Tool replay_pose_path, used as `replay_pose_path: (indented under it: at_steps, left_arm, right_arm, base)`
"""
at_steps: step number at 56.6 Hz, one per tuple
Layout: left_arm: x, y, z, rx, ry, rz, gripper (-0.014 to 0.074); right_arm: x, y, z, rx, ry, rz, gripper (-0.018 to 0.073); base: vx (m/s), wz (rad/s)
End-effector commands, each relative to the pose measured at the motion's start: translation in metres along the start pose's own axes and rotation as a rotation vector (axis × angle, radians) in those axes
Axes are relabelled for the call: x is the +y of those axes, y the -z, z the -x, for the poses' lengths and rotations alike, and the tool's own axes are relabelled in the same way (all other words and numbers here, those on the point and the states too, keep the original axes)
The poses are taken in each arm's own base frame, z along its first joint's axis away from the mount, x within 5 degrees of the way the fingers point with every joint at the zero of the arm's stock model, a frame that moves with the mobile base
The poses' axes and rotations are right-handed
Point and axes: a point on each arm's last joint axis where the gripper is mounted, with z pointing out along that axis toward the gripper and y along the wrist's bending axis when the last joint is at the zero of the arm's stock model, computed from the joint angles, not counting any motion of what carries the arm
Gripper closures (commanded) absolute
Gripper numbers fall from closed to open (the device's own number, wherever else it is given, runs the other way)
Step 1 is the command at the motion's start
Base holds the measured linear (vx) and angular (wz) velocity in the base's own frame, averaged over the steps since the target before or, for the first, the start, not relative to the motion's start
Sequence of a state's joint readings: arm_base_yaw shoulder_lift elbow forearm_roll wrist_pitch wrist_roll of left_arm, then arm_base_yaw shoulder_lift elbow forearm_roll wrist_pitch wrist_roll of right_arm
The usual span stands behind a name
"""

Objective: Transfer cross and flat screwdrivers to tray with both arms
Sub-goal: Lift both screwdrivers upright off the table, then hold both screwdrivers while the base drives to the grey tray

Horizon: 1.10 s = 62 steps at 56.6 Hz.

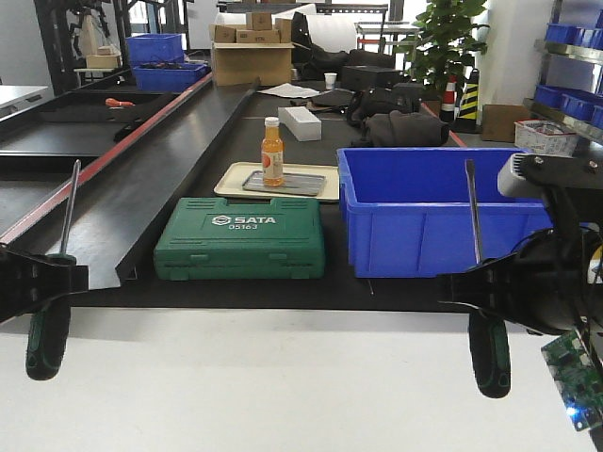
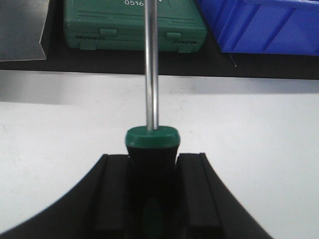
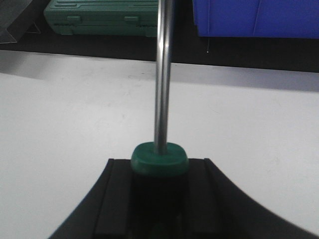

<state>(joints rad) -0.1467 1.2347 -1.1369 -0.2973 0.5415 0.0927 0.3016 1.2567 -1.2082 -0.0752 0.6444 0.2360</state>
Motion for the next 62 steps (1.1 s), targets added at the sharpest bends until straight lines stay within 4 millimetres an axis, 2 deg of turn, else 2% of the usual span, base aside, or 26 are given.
replay_pose_path:
  at_steps: [1,32,62]
  left_arm:
    - [-0.006,0.0156,0.0194,-0.14,0.008,-0.018,0.0598]
    - [-0.006,0.0156,0.0194,-0.14,0.008,-0.018,0.0596]
    - [-0.006,0.0156,0.0194,-0.14,0.008,-0.018,0.0596]
  right_arm:
    - [0.0011,0.0178,0.0183,-0.142,0.011,0.018,0.0568]
    - [0.001,0.0177,0.0179,-0.138,0.011,0.017,0.0568]
    - [0.001,0.0177,0.0179,-0.138,0.011,0.017,0.0568]
  base:
    - [0.0,0.0]
    - [-0.03,0.0]
    - [-0.23,-0.04]
